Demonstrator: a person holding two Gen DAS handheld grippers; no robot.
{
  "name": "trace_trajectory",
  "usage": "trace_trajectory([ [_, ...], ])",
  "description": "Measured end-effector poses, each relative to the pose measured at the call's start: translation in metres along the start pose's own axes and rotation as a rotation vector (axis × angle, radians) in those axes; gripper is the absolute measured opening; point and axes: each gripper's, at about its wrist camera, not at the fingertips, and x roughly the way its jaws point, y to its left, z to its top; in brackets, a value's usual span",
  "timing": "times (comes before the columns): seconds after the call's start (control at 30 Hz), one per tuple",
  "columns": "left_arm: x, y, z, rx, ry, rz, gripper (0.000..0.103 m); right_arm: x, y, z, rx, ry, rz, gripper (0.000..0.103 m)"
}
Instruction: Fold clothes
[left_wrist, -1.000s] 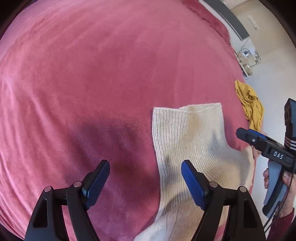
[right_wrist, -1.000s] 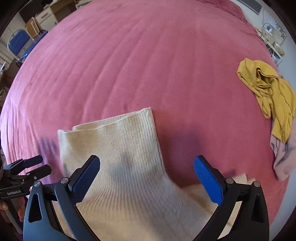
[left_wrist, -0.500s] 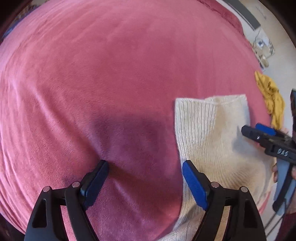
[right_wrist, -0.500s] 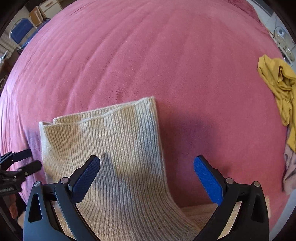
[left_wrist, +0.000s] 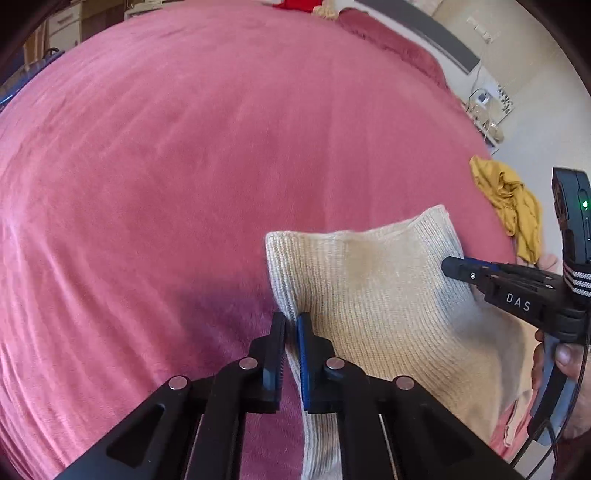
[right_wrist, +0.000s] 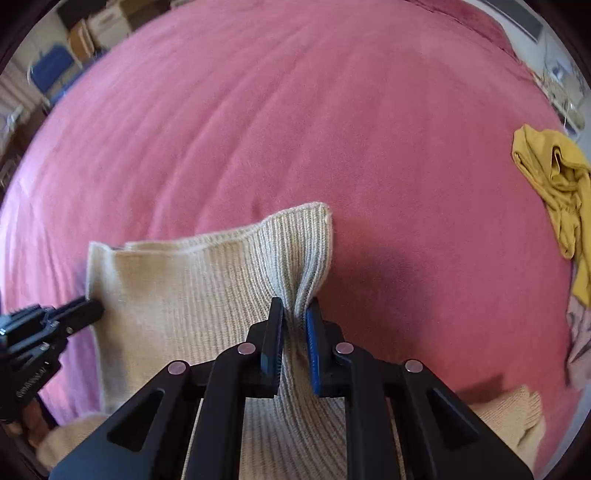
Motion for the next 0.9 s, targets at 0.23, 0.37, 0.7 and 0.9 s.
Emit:
trace_trajectory([
  [0.23, -0.059, 0.024, 0.012, 0.0, -0.14, -0.061, 0.004, -0.064, 0.013, -0.001, 0.018, -0.173, 0.107, 0.012],
  [0.37, -0.05, 0.051, 0.011, -0.117, -0.036, -0.131, 0.032, -0.089, 0.026, -0.004, -0.019, -0.219, 0.054, 0.012],
  [0.7, 0.02, 0.057, -0.013, -0.168, 0.19, -0.422, 0.064, -0.145, 0.0, -0.025, 0.002, -0.299, 0.048, 0.012],
  [0.9, 0.02, 0.054, 0.017, -0.053, 0.183, -0.43, 0.068, -0.166, 0.0, -0.041, -0.006, -0.349, 0.088, 0.012],
])
